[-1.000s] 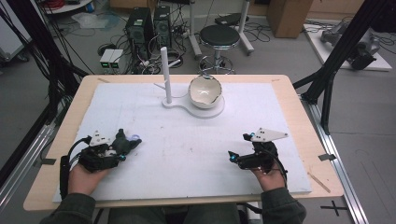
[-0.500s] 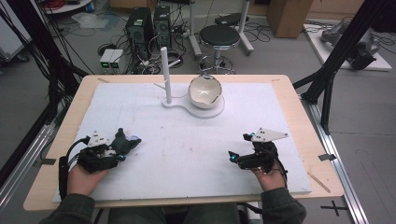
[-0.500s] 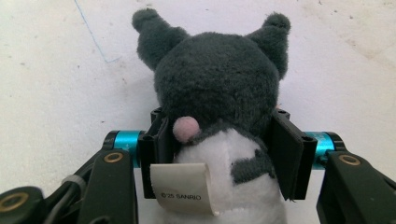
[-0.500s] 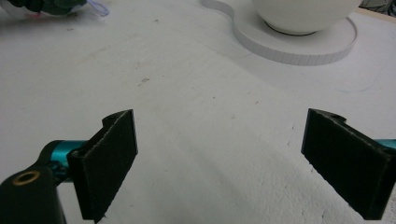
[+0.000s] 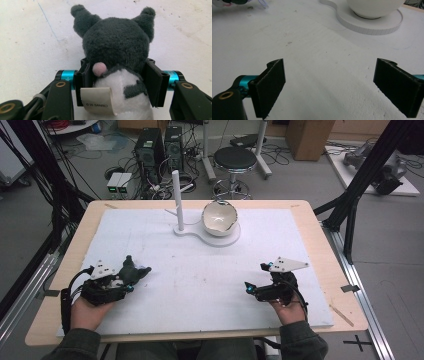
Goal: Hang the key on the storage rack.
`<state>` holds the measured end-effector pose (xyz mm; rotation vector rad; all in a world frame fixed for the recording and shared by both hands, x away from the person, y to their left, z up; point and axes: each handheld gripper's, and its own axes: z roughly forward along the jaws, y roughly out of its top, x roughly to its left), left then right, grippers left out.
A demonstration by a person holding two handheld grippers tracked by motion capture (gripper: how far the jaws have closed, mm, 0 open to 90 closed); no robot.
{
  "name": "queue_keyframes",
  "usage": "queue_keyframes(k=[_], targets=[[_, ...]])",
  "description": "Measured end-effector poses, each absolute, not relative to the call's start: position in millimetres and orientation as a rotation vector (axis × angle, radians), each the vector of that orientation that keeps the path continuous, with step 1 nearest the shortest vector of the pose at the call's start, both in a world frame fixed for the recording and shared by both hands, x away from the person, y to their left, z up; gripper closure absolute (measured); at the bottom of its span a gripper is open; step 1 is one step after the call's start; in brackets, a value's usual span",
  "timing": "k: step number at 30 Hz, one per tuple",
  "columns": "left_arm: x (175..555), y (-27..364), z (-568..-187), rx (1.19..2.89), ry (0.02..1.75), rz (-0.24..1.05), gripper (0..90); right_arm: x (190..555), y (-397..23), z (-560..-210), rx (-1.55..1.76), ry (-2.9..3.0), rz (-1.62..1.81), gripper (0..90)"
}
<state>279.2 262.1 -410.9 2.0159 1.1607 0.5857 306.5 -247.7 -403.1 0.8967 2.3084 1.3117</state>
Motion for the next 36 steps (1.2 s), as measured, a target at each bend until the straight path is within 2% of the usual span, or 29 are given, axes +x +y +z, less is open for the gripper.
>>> queue_keyframes(k=[36], targets=[[272.8,250.8,-395.3,1.948,1.014,0.562,46.0,310.4,-251.3,-407.3,0.899,2.313,1.314,9.7]])
